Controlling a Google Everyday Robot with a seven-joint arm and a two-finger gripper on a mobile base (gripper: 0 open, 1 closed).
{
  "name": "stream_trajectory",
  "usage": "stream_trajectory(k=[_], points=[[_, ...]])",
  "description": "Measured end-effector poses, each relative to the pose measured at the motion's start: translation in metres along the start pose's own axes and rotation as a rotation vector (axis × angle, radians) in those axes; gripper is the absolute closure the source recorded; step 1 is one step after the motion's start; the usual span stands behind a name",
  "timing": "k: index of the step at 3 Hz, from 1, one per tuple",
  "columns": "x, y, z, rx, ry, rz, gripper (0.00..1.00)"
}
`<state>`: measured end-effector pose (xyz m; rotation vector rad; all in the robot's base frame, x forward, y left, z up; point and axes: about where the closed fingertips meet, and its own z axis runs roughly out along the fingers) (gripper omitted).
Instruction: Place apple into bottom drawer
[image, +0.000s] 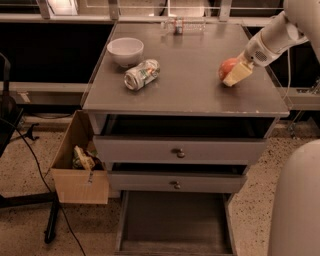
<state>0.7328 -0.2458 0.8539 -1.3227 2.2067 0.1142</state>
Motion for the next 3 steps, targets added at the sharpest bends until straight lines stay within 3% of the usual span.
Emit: stream_trajectory(k=[1,2,3], points=[[0.003,0.013,-0.024,0.019,-0.008,-0.036,1.0],[0.012,0.038,-0.054,0.041,-0.004,-0.076,1.0],[0.031,0.073,-0.068,0.031,0.019,-0.079,1.0]])
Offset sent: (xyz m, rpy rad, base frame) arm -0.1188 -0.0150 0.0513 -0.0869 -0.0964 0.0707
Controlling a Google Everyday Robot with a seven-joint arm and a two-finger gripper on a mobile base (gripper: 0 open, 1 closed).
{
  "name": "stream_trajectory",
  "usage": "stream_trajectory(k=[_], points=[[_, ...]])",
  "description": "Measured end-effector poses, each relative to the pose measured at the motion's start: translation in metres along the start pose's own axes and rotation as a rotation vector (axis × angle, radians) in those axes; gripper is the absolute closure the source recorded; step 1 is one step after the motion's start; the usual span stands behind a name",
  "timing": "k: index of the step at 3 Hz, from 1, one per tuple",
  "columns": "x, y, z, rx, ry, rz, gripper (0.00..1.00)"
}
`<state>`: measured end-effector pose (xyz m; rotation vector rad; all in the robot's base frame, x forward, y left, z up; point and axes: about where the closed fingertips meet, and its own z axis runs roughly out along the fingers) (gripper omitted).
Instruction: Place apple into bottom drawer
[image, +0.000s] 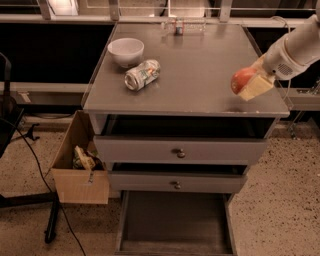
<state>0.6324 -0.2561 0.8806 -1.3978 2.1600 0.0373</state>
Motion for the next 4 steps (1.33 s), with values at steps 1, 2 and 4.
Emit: stream_trajectory(k=[1,2,4], points=[[-0.004,0.015,-0.015,-0.003,-0.017,-0.01,1.0],[0.002,0.038,-0.03,-0.02,-0.025,-0.01,1.0],[0.028,0.095,-0.027,-0.05,-0.032,-0.03,1.0]])
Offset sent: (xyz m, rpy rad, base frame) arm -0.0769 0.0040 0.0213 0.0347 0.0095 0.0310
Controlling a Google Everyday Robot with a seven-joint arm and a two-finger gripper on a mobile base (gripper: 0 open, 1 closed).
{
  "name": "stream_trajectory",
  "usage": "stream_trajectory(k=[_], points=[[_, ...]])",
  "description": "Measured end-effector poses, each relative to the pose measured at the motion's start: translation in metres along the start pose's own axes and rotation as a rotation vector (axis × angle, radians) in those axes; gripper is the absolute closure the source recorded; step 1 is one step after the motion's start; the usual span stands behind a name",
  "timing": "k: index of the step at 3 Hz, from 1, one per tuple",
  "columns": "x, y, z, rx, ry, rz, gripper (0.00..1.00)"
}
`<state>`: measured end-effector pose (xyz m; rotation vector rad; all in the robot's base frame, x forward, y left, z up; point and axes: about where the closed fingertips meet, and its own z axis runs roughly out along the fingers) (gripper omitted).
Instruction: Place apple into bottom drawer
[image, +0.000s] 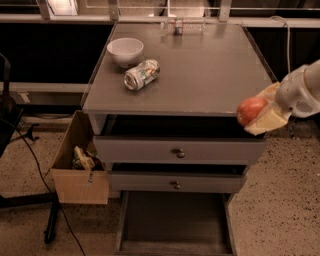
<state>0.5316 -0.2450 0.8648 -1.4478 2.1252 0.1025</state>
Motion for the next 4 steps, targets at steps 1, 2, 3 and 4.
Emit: stream_trajectory(k=[1,2,3,4], points=[[0.015,0.016,0.014,-0.01,-0.003,0.002,1.0],[0.043,0.039,0.036,-0.043,0.016,0.028,1.0],[0.061,0.057,0.051,-0.074,0.034,0.041,1.0],[0.063,0.058,0.052,-0.078,0.029,0.037,1.0]])
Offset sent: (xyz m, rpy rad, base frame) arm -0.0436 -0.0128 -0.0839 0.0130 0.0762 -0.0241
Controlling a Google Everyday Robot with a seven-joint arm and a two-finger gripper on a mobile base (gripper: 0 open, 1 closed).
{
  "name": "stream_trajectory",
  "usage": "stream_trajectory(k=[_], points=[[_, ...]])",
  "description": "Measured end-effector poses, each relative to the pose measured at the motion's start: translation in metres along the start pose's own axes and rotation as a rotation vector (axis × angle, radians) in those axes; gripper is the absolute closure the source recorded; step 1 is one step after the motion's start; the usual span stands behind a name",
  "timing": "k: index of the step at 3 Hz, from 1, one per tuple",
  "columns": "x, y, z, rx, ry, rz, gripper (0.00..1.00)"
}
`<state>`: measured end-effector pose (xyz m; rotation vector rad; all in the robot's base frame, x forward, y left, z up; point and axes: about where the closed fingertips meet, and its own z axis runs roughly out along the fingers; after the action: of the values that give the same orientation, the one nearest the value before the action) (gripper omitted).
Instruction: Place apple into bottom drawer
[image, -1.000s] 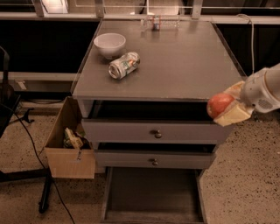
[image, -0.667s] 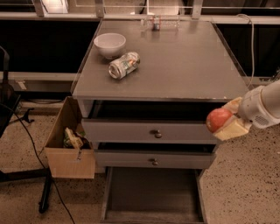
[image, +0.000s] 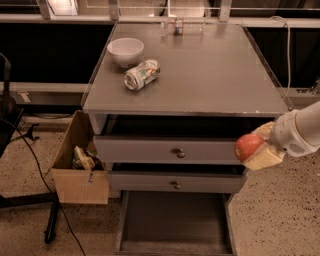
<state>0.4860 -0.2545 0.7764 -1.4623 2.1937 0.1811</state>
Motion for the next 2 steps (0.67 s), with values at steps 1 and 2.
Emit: stream_trajectory(k=[1,2], points=[[0.008,0.005,0.011,-0.026,-0.033,-0.031,1.0],[0.028,0.015,0.037,-0.064,-0.075,-0.048,1.0]])
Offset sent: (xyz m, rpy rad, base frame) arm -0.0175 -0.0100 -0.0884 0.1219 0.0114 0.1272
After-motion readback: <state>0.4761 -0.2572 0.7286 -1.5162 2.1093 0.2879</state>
